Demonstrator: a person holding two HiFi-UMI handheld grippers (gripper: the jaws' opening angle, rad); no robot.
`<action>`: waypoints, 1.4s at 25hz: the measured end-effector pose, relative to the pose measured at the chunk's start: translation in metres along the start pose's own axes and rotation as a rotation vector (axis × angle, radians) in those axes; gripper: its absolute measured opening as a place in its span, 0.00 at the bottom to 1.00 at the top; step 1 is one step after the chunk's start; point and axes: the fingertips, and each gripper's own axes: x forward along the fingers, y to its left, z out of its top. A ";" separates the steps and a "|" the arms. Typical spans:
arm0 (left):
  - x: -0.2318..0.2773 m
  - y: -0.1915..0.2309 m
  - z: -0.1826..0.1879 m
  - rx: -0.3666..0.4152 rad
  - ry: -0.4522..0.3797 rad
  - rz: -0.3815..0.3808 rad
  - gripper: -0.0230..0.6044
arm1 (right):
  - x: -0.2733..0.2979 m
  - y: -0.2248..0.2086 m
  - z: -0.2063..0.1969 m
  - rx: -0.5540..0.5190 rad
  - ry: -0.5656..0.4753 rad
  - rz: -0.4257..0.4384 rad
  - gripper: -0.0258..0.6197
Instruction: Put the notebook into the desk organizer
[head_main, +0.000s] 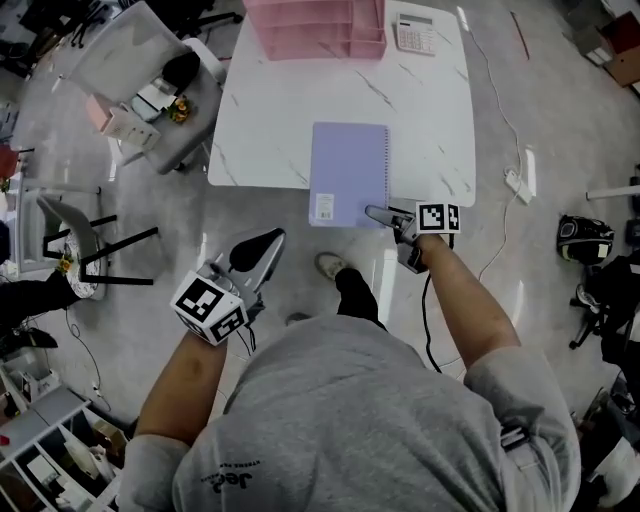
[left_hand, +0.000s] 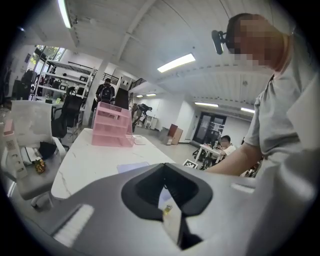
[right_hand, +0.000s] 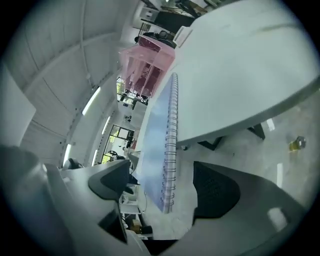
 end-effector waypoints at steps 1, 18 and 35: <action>-0.003 0.003 -0.003 -0.005 0.008 0.010 0.13 | 0.008 -0.002 -0.001 0.027 0.010 0.021 0.63; -0.042 0.045 -0.016 -0.116 -0.005 0.086 0.13 | 0.031 0.071 0.003 0.063 0.084 0.256 0.09; 0.036 0.063 0.000 -0.687 -0.061 -0.409 0.81 | 0.029 0.268 0.087 -0.269 0.101 0.576 0.09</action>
